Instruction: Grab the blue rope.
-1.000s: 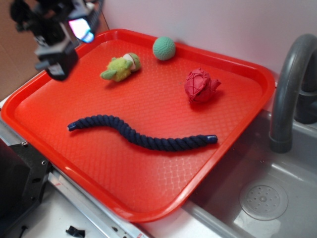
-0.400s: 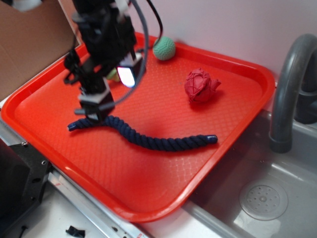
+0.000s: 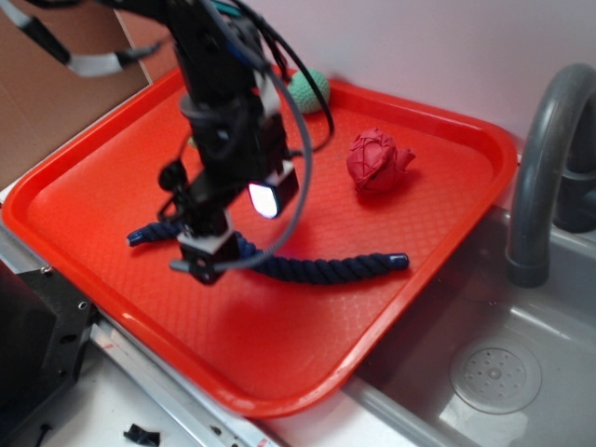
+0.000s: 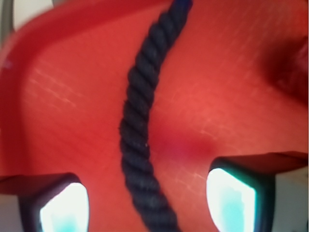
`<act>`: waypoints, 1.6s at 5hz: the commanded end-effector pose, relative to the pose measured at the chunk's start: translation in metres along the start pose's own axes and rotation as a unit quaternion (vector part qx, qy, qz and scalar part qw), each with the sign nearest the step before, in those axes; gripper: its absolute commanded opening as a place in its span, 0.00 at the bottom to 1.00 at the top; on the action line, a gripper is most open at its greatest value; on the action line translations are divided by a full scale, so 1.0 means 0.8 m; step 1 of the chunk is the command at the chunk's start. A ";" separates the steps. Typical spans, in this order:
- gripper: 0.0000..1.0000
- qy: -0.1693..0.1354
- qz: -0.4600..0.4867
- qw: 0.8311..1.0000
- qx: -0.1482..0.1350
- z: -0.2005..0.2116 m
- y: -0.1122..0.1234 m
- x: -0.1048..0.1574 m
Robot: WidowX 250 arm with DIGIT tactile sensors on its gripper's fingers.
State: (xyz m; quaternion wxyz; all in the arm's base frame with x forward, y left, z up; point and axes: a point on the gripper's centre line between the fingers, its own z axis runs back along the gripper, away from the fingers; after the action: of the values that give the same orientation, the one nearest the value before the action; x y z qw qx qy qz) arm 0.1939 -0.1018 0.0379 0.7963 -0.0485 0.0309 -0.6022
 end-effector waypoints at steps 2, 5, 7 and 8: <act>0.00 0.043 -0.018 0.999 0.019 -0.045 -0.009 0.009; 0.00 0.036 0.028 0.999 0.020 -0.035 -0.002 0.006; 0.00 -0.082 0.264 0.961 0.025 0.084 -0.001 -0.013; 0.00 -0.093 0.381 0.919 0.030 0.146 -0.011 -0.027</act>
State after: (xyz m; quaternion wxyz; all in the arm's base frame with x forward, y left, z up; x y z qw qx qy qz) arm 0.1942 -0.0684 0.1413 0.9665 -0.0673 -0.0184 -0.2469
